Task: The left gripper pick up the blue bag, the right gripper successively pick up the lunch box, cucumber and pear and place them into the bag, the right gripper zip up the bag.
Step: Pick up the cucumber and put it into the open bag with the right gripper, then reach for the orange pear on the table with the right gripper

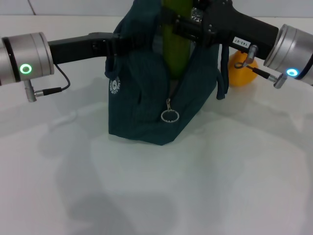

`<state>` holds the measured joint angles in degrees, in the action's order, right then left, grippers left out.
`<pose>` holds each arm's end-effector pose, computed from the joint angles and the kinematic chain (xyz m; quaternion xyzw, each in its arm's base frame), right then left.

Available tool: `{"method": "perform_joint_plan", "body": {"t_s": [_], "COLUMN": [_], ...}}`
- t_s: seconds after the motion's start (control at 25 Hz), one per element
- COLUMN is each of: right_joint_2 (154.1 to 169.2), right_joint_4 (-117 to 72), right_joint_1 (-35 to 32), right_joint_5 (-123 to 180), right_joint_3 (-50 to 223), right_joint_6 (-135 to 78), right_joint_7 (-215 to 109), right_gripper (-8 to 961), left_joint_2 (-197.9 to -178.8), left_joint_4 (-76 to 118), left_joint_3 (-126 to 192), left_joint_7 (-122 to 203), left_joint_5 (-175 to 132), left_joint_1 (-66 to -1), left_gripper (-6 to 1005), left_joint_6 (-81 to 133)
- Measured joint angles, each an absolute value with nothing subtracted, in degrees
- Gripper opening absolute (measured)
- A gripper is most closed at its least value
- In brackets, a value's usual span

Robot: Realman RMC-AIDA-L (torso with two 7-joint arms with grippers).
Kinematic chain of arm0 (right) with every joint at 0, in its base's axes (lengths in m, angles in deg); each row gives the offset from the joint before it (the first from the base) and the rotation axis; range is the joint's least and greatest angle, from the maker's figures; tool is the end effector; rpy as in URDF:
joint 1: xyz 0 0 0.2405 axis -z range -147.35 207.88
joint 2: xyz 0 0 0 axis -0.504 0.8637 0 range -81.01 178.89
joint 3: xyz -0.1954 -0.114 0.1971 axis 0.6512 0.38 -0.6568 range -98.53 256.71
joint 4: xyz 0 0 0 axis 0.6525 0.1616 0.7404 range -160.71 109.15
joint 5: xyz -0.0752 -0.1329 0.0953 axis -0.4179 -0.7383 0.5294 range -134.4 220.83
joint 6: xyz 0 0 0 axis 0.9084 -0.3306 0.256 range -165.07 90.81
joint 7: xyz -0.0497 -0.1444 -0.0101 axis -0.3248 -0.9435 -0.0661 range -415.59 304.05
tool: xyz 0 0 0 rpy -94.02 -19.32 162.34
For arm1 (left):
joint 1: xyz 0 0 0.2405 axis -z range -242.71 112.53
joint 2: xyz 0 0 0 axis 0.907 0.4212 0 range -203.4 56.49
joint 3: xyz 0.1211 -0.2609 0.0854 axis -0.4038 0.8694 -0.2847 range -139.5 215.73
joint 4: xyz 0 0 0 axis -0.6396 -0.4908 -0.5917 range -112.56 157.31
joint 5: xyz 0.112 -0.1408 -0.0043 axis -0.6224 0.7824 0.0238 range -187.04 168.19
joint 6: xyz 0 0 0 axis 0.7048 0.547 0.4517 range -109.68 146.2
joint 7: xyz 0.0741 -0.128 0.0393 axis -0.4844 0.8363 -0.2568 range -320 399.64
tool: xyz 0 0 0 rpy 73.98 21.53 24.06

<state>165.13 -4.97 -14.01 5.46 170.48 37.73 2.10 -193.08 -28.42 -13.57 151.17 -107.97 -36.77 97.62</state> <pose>0.1390 0.3941 -0.0496 -0.8703 0.1020 0.4564 0.1544 -0.2340 0.3620 -0.0034 -0.8578 -0.3726 -0.3233 0.1446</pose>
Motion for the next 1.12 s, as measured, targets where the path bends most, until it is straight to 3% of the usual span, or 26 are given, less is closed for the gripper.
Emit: {"method": "perform_joint_plan", "body": {"t_s": [0.24, 0.72, 1.12], "right_joint_2": [165.13, 165.10, 163.09], "right_joint_4": [-4.94, -4.35, -0.82], "right_joint_1": [-14.01, -13.31, -4.15], "right_joint_5": [5.51, 5.53, 4.99], "right_joint_3": [170.32, 170.24, 161.84], "right_joint_6": [37.52, 37.56, 33.93], "right_joint_7": [2.49, 2.53, 1.67], "right_gripper": [628, 801, 864], "left_joint_2": [-193.08, -193.07, -192.94], "left_joint_4": [-28.42, -28.42, -28.43], "left_joint_3": [-13.57, -13.57, -13.27], "left_joint_7": [151.18, 151.18, 151.18], "left_joint_5": [-107.94, -107.94, -107.94], "left_joint_1": [-36.70, -36.82, -37.33], "left_gripper": [49, 50, 51], "left_joint_6": [97.62, 97.62, 97.61]}}
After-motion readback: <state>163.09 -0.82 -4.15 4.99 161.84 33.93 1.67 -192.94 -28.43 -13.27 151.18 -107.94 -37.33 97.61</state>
